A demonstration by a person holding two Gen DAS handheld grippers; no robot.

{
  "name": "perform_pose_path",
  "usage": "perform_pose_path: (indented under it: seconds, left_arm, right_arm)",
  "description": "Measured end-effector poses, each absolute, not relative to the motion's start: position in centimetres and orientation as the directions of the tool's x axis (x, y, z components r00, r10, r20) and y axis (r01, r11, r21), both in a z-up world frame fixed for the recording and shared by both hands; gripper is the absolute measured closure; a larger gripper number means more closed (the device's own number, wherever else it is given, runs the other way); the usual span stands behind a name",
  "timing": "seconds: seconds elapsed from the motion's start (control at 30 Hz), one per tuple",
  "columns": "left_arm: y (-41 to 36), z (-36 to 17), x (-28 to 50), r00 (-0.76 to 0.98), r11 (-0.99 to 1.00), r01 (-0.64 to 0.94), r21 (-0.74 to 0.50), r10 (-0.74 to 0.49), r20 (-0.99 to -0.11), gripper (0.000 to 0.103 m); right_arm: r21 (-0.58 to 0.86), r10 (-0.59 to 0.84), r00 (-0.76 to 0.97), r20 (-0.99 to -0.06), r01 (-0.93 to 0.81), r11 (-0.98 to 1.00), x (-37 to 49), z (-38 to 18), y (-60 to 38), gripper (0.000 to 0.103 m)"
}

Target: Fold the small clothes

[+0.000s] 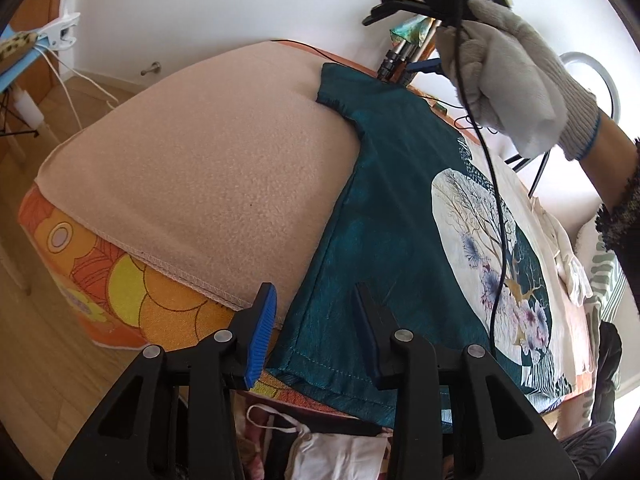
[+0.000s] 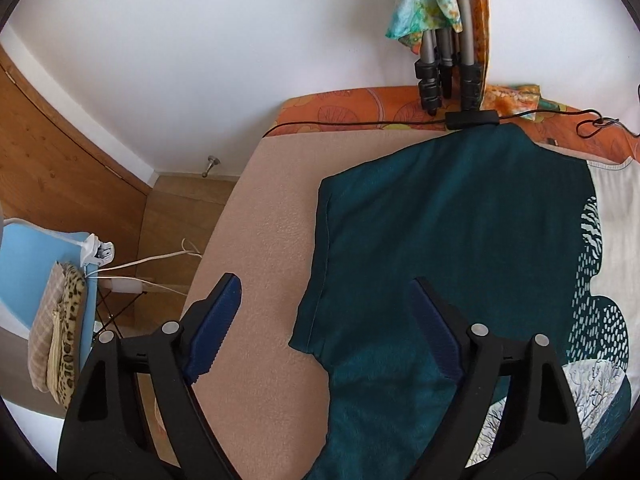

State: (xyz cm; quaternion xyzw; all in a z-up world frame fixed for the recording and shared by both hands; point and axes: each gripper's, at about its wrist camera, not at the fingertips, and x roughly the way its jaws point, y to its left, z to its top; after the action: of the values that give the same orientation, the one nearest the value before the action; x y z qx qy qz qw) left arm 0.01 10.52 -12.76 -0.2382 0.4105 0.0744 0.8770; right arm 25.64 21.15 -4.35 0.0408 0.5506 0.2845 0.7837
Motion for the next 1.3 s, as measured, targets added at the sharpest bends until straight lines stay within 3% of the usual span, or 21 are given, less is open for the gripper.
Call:
perform_pose_path:
  seconds: [0.2, 0.43, 0.83, 0.93, 1.03, 1.1, 1.17, 1.3]
  left_arm:
    - [10.0, -12.7, 0.3, 0.649, 0.892, -0.304, -0.334, -0.062, -0.758, 0.067]
    - [9.4, -12.8, 0.4, 0.652, 0.915, -0.273, -0.297, -0.051, -0.757, 0.068]
    - [10.1, -13.1, 0.6, 0.653, 0.905, -0.276, -0.324, -0.071, -0.754, 0.099]
    - [10.4, -13.2, 0.5, 0.666, 0.884, -0.255, -0.392, -0.133, -0.734, 0.100]
    - [10.5, -13.2, 0.5, 0.678, 0.864, -0.237, -0.444, -0.180, -0.712, 0.101]
    - [10.4, -13.0, 0.4, 0.688, 0.862, -0.224, -0.456, -0.192, -0.700, 0.102]
    - [10.3, -12.7, 0.3, 0.698, 0.857, -0.210, -0.470, -0.206, -0.686, 0.103]
    - [10.4, -12.2, 0.2, 0.718, 0.833, -0.181, -0.524, -0.252, -0.649, 0.103]
  right_arm:
    - [0.325, 0.436, 0.200, -0.877, -0.422, 0.846, 27.7, -8.9, 25.3, 0.026]
    - [0.202, 0.341, 0.208, -0.917, -0.495, 0.845, 28.8, -11.9, 29.3, 0.028]
    - [-0.013, 0.188, 0.271, -0.944, -0.599, 0.801, 27.7, -13.5, 31.0, 0.039]
    - [-0.031, 0.186, 0.289, -0.939, -0.611, 0.791, 27.2, -13.4, 31.0, 0.049]
    - [-0.045, 0.177, 0.301, -0.937, -0.607, 0.793, 27.2, -13.1, 30.7, 0.070]
    - [-0.052, 0.169, 0.306, -0.937, -0.601, 0.798, 27.4, -12.9, 30.3, 0.089]
    - [-0.043, 0.173, 0.303, -0.937, -0.592, 0.805, 27.7, -12.8, 29.7, 0.096]
    - [-0.003, 0.208, 0.311, -0.927, -0.561, 0.827, 28.2, -12.0, 27.9, 0.097]
